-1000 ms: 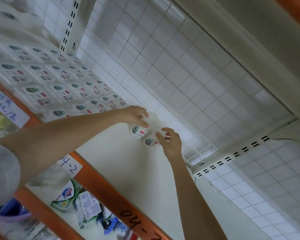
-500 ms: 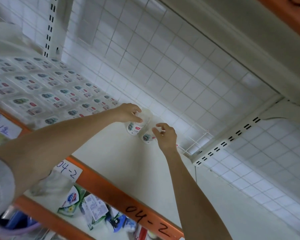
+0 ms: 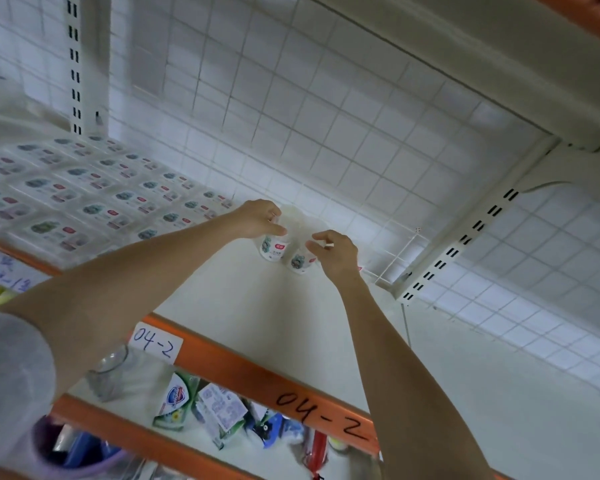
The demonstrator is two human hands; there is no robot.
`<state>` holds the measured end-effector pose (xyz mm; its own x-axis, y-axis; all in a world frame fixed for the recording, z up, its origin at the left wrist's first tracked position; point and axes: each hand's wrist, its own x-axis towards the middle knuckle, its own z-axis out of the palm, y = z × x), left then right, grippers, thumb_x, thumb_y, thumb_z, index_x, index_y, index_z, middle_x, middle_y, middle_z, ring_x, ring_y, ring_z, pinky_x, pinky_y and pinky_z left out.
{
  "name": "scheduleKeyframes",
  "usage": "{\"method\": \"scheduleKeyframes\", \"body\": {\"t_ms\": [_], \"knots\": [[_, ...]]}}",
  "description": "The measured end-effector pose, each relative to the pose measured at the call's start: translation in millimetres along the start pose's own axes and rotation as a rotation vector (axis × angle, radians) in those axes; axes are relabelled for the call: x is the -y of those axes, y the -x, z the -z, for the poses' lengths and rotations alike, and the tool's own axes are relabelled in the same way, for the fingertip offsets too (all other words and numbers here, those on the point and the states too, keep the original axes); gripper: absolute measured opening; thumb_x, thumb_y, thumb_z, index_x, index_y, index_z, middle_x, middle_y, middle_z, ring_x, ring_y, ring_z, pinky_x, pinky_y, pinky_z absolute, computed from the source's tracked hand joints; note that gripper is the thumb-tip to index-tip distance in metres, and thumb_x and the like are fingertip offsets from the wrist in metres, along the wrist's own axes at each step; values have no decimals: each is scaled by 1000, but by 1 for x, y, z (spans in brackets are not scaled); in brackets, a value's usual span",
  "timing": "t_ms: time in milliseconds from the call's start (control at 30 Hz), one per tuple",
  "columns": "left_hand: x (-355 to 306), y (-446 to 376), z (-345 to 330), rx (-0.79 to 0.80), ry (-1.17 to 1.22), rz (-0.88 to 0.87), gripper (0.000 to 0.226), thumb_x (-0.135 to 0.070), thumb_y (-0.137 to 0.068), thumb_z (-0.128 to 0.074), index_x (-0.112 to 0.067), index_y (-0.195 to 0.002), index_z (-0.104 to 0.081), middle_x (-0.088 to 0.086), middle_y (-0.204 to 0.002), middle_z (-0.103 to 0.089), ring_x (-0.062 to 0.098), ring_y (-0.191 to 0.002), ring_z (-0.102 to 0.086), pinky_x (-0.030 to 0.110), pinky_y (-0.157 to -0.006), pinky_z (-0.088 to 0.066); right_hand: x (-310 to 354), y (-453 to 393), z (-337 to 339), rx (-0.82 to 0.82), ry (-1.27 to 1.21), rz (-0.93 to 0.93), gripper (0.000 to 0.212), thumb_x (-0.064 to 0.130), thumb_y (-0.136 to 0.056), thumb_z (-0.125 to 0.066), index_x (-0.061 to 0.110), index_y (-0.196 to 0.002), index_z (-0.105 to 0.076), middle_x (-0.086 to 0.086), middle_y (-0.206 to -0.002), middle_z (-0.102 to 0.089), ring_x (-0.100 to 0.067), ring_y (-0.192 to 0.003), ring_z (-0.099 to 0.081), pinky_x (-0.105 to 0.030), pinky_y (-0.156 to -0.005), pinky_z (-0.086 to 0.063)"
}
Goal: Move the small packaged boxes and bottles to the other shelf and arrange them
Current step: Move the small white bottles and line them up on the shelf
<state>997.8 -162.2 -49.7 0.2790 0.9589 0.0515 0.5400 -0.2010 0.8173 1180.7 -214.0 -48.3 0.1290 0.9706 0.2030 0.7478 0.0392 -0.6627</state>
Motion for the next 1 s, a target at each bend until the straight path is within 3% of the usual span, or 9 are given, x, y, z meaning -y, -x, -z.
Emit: {"method": "scheduleKeyframes", "body": {"t_ms": [167,333,467,533,667,800,1000], "knots": [[0,2,-1,11,-7,11,59,-31,-82,-67,-10,-133,-45,10,-136,-48,24,-122,-47,29,-91,-40,-1,-2,-3,-29,5,-21,29,26,-87,-65,11,-112,-65,-8,-124,-57,-3,-64,-53,-4,-51,-39],[0,5,-2,5,12,12,60,-34,-84,-64,-12,-135,-41,9,-138,-45,23,-124,-45,26,-90,-37,-1,3,-6,-76,-42,-13,30,22,-86,-65,7,-112,-65,-9,-120,-61,4,-58,-49,-4,-52,-39],[-1,4,-2,-22,11,8,55,-32,-83,-67,-9,-129,-48,9,-134,-49,22,-122,-48,24,-87,-37,2,3,-11,-95,-8,-47,29,29,-86,-65,12,-110,-65,-10,-121,-58,-7,-67,-54,-21,-69,-41],[0,2,-1,-14,14,8,55,-33,-82,-67,-10,-128,-49,8,-134,-50,22,-121,-48,24,-86,-37,3,4,-11,-93,-15,-53,29,29,-86,-65,12,-110,-65,-10,-120,-57,-8,-70,-56,-21,-68,-42],[4,3,-1,-39,13,-3,52,-33,-82,-67,-11,-126,-49,9,-131,-51,21,-118,-49,23,-83,-36,4,7,-14,-117,-31,-49,29,26,-85,-66,10,-109,-66,-11,-121,-58,-22,-97,-59,-29,-86,-48],[5,4,-1,-30,33,-21,48,-32,-82,-68,-12,-122,-51,8,-128,-53,20,-115,-51,24,-84,-37,4,9,-17,-144,-60,-67,28,26,-85,-66,12,-110,-66,-10,-121,-58,-15,-90,-55,-24,-85,-43],[3,6,-4,-43,57,-49,46,-30,-83,-66,-8,-120,-51,7,-118,-55,20,-111,-52,22,-81,-35,6,10,-17,-149,-49,-84,29,28,-84,-66,14,-109,-65,-10,-120,-58,-21,-94,-59,-27,-85,-46]]}}
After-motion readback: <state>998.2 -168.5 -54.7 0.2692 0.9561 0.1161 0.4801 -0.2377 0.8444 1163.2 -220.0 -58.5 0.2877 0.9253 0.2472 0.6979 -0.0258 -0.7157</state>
